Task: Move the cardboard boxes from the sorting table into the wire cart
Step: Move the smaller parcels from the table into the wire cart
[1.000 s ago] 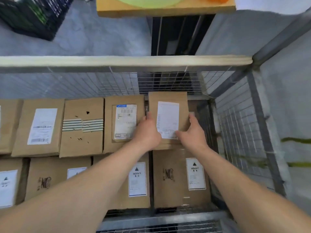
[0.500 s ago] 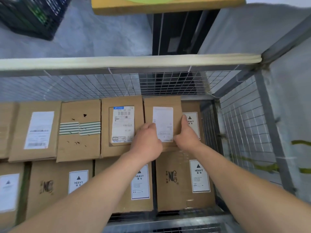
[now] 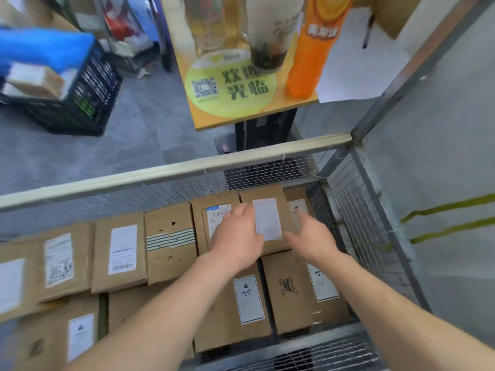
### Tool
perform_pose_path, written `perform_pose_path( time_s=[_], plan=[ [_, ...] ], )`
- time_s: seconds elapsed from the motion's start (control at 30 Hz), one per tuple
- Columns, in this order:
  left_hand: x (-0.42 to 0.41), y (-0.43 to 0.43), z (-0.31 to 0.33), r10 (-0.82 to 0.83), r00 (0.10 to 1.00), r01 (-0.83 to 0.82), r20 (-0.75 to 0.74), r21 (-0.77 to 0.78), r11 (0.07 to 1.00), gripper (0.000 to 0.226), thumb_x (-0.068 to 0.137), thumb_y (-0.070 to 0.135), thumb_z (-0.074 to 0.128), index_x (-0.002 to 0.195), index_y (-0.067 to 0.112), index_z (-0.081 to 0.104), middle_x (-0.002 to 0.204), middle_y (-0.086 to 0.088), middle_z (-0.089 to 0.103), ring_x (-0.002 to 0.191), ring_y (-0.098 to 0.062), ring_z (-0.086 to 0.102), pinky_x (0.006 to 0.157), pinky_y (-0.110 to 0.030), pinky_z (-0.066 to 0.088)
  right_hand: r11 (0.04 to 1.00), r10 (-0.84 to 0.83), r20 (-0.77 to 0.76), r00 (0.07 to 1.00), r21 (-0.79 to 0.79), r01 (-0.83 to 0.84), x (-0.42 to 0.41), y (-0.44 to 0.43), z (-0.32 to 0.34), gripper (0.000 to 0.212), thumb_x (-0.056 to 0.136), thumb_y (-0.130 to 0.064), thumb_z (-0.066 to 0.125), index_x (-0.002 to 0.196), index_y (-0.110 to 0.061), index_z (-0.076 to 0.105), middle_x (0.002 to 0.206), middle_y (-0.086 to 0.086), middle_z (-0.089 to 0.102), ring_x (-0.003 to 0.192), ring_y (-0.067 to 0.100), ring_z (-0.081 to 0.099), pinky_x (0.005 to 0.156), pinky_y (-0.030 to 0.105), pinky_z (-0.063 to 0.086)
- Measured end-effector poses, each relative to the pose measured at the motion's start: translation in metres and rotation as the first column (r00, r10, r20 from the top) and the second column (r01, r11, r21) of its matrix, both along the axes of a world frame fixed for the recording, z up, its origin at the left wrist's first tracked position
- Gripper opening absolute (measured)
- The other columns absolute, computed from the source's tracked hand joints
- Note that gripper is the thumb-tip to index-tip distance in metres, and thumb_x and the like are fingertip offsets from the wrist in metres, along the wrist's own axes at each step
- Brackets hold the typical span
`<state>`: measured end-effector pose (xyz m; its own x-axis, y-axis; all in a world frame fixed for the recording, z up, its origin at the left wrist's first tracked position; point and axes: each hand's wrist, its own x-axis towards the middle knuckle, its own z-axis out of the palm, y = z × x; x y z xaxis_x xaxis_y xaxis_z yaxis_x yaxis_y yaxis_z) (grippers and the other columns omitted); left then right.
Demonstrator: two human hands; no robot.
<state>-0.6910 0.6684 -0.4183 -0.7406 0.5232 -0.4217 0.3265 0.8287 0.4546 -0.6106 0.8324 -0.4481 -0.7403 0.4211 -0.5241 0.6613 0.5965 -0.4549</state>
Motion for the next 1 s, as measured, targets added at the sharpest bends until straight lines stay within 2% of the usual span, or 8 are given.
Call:
perform_pose_path(
  time_s=[0.07,0.27,0.4,0.47,0.57,0.67,0.9,1.0],
  plan=[
    [0.002,-0.008,0.032,-0.071,0.995,0.071,-0.063,0.002,0.997,0.067,0.095,0.031,0.058,0.154,0.015,0.031,0.159,-0.003,0.032,0.145,-0.023,0.029,0.117,-0.039,0.029,0.996,-0.014,-0.032,0.999,0.083,0.017,0.01,-0.011,0.043,0.069,0.094,-0.04,0.063,0.153,-0.02,0.034,0.15,0.003,0.05,0.13,0.025,0.053,0.096,0.039,0.048],
    [0.021,-0.024,0.136,-0.248,0.954,0.26,-0.168,0.05,0.964,0.071,0.096,0.046,0.055,0.155,0.016,0.03,0.162,0.0,0.029,0.149,-0.021,0.023,0.118,-0.039,0.027,0.959,-0.077,-0.1,0.992,0.263,0.101,0.059,-0.038,0.165,0.061,0.095,-0.045,0.058,0.144,-0.012,0.045,0.15,0.007,0.047,0.137,0.025,0.044,0.104,0.039,0.042],
    [0.038,-0.025,0.197,-0.357,0.887,0.396,-0.293,0.086,0.914,0.066,0.095,0.048,0.055,0.149,0.015,0.038,0.153,-0.001,0.04,0.142,-0.021,0.032,0.112,-0.04,0.034,0.935,-0.139,-0.117,0.983,0.311,0.169,0.092,-0.049,0.221,0.069,0.096,-0.05,0.054,0.153,-0.014,0.035,0.161,0.006,0.034,0.15,0.023,0.028,0.116,0.041,0.033],
    [0.049,-0.02,0.22,-0.401,0.849,0.453,-0.344,0.084,0.888,0.07,0.095,0.051,0.055,0.152,0.015,0.035,0.156,-0.001,0.037,0.145,-0.02,0.03,0.114,-0.041,0.032,0.916,-0.188,-0.149,0.971,0.33,0.228,0.11,-0.052,0.247,0.068,0.096,-0.051,0.053,0.15,-0.014,0.038,0.157,0.006,0.04,0.147,0.024,0.032,0.114,0.042,0.036],
    [0.073,-0.01,0.248,-0.45,0.792,0.528,-0.412,0.093,0.844,0.074,0.094,0.058,0.053,0.152,0.016,0.034,0.157,0.0,0.036,0.146,-0.019,0.028,0.114,-0.042,0.033,0.875,-0.245,-0.191,0.95,0.378,0.302,0.141,-0.056,0.282,0.056,0.094,-0.051,0.054,0.136,-0.014,0.048,0.139,0.006,0.055,0.131,0.026,0.046,0.099,0.043,0.045],
    [0.102,0.001,0.274,-0.48,0.734,0.591,-0.48,0.102,0.8,0.076,0.093,0.063,0.052,0.149,0.015,0.038,0.155,-0.002,0.039,0.144,-0.02,0.03,0.114,-0.042,0.034,0.844,-0.299,-0.222,0.928,0.392,0.366,0.179,-0.062,0.311,0.056,0.091,-0.054,0.054,0.132,-0.015,0.048,0.132,0.003,0.059,0.122,0.027,0.053,0.091,0.041,0.046],
    [0.192,0.013,0.32,-0.54,0.629,0.707,-0.56,0.122,0.696,0.073,0.092,0.065,0.05,0.143,0.013,0.045,0.144,-0.002,0.048,0.137,-0.021,0.038,0.107,-0.043,0.04,0.74,-0.411,-0.294,0.863,0.445,0.505,0.286,-0.079,0.362,0.059,0.089,-0.053,0.056,0.131,-0.013,0.05,0.131,0.003,0.061,0.121,0.028,0.055,0.089,0.04,0.047],
    [0.235,0.013,0.333,-0.569,0.591,0.748,-0.572,0.125,0.652,0.074,0.093,0.066,0.047,0.145,0.014,0.043,0.147,-0.001,0.046,0.138,-0.021,0.037,0.108,-0.043,0.039,0.7,-0.467,-0.302,0.831,0.449,0.556,0.334,-0.086,0.379,0.06,0.089,-0.053,0.057,0.133,-0.013,0.05,0.137,0.004,0.059,0.128,0.027,0.051,0.099,0.042,0.046]
  ],
)
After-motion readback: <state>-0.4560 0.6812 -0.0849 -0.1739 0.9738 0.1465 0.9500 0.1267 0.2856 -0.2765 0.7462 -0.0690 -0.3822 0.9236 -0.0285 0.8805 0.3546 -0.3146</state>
